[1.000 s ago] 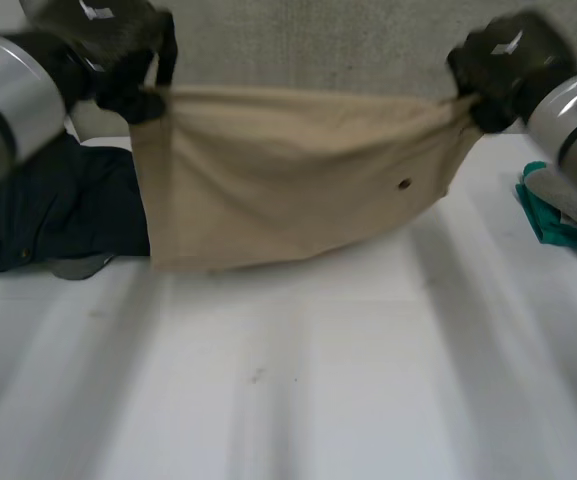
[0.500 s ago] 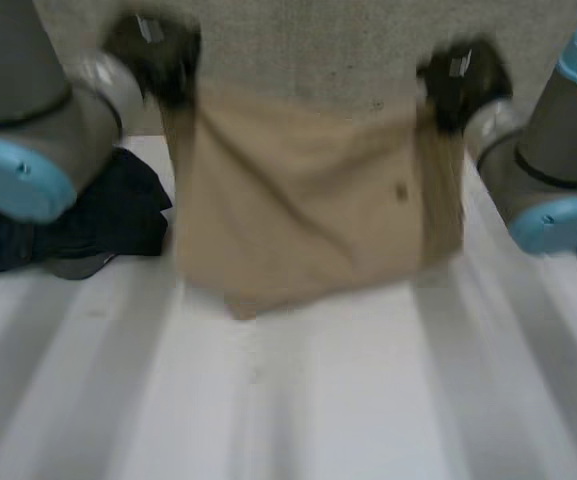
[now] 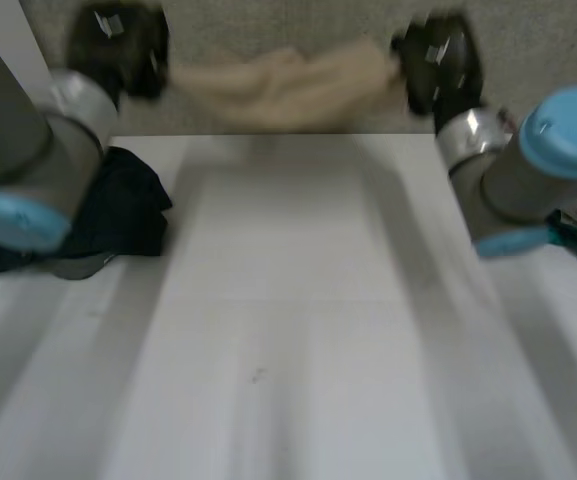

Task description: Fold the laundry.

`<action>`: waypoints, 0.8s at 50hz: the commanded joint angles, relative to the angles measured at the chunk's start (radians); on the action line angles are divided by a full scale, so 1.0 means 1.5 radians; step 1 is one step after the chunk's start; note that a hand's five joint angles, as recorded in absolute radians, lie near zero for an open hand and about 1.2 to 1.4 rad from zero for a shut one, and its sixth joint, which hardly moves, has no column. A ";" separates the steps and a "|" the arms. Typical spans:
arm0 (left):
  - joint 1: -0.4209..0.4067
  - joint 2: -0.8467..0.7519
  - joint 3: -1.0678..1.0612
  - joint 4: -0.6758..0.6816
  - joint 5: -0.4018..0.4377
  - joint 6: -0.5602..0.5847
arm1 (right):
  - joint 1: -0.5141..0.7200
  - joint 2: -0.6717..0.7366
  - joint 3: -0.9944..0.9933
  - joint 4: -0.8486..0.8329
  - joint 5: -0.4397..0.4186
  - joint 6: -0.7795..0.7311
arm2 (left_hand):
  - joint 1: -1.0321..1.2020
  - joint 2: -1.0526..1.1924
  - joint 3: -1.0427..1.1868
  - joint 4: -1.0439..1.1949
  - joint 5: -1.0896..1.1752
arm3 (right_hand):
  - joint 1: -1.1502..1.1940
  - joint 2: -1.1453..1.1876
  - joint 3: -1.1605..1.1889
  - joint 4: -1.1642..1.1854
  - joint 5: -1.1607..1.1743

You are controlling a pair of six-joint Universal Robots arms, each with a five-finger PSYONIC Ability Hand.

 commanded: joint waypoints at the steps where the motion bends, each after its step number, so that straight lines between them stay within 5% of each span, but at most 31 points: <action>1: -0.020 -0.064 -0.185 0.065 0.023 0.029 | 0.002 0.058 0.140 0.004 -0.023 -0.045 | 0.165 0.132 0.138 0.132 0.147 | 0.184 0.149 0.135 0.132 0.143; 7: -0.033 -0.101 -0.248 0.017 0.028 0.096 | 0.004 0.075 0.205 0.061 -0.016 -0.136 | 0.165 0.132 0.138 0.132 0.147 | 0.184 0.149 0.135 0.132 0.143; 17: -0.041 0.011 -0.324 -0.129 0.035 0.125 | -0.007 -0.028 0.261 0.304 0.008 -0.218 | 0.165 0.132 0.138 0.132 0.147 | 0.184 0.149 0.135 0.132 0.143; 30: -0.027 0.128 -0.409 -0.425 0.076 0.216 | -0.045 -0.203 0.403 0.565 -0.004 -0.301 | 0.165 0.132 0.138 0.132 0.147 | 0.184 0.149 0.135 0.132 0.143; 40: -0.011 0.131 -0.393 -0.342 0.046 0.226 | -0.026 -0.241 0.483 0.499 -0.078 -0.250 | 0.165 0.132 0.138 0.132 0.147 | 0.184 0.149 0.135 0.132 0.143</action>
